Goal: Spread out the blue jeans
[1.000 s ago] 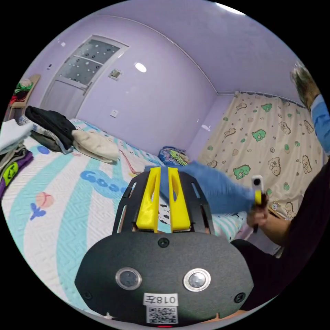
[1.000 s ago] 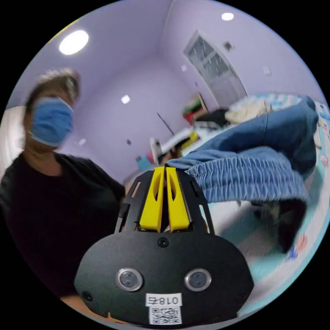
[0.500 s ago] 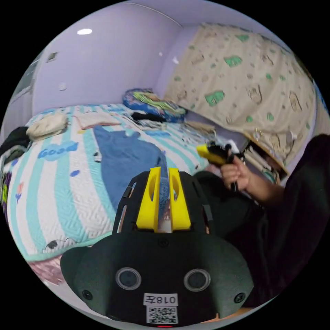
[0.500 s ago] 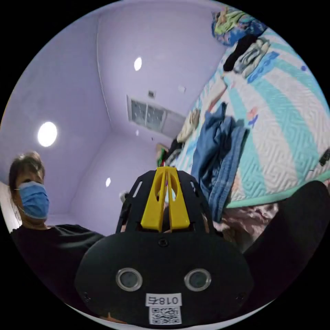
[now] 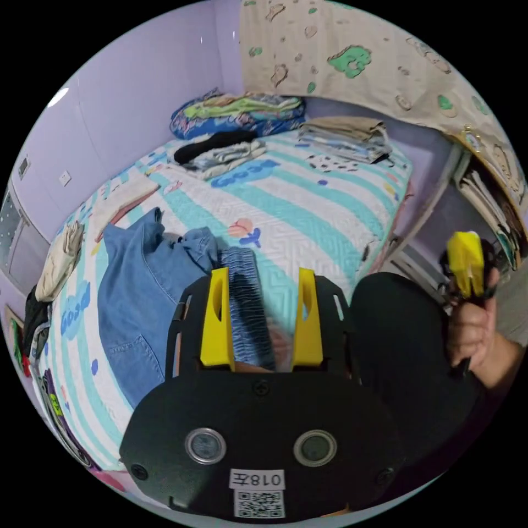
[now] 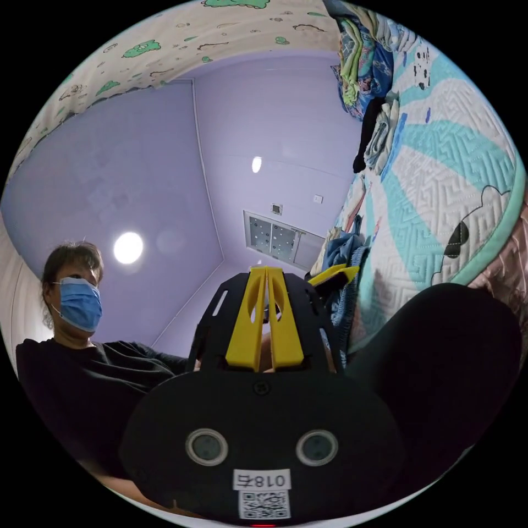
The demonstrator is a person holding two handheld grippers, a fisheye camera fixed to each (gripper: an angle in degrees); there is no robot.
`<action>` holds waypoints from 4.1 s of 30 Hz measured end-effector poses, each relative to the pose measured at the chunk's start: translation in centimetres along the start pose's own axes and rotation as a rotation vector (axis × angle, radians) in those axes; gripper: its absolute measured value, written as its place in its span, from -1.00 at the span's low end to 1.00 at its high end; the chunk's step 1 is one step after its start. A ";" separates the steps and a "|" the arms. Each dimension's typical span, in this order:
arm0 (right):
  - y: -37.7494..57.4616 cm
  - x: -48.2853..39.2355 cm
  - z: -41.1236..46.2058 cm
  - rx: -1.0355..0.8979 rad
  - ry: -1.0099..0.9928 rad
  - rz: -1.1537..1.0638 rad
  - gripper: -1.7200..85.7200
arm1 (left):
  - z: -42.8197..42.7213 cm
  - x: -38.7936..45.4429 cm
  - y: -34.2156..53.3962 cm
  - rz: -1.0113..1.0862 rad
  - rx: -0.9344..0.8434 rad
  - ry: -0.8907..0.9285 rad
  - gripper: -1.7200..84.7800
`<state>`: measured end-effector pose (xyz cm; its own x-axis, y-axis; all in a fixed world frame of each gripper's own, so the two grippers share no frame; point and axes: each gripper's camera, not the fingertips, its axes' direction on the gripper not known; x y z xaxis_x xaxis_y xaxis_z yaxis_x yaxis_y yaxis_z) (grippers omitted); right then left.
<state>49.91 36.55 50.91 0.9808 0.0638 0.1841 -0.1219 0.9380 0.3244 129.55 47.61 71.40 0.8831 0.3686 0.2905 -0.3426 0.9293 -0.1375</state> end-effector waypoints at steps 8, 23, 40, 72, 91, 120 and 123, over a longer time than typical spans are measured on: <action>-0.2 2.8 -2.6 0.038 -0.039 0.026 -0.97 | 6.2 -5.0 3.9 -0.078 -0.066 0.005 -0.76; 0.6 5.7 -2.1 0.003 0.012 0.043 -0.97 | -14.0 -32.7 57.4 -1.001 1.023 0.378 -0.85; 3.3 7.0 3.7 -0.131 0.214 0.038 -0.97 | -1.5 -34.4 84.6 -1.163 0.739 0.238 -0.57; 16.7 4.1 26.2 -0.633 0.425 -0.136 -0.75 | -15.8 -12.9 91.8 -0.227 0.920 -0.041 -0.88; 48.0 -3.3 46.8 -1.381 0.836 -1.130 -0.81 | -22.8 -4.1 110.1 -0.674 0.912 -0.259 -0.89; 18.2 -36.8 9.6 0.070 1.421 -0.776 -0.82 | -22.6 -26.3 74.9 -0.607 0.920 -0.186 -0.88; 9.5 -32.9 14.4 -0.027 1.458 -0.710 -0.80 | -16.9 -37.2 62.7 -0.647 0.810 -0.105 -0.86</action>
<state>14.29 38.45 61.32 0.1409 -0.1251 -0.9821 0.3818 0.9221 -0.0627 80.66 91.76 35.98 0.9557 -0.2415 0.1685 0.0395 0.6722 0.7393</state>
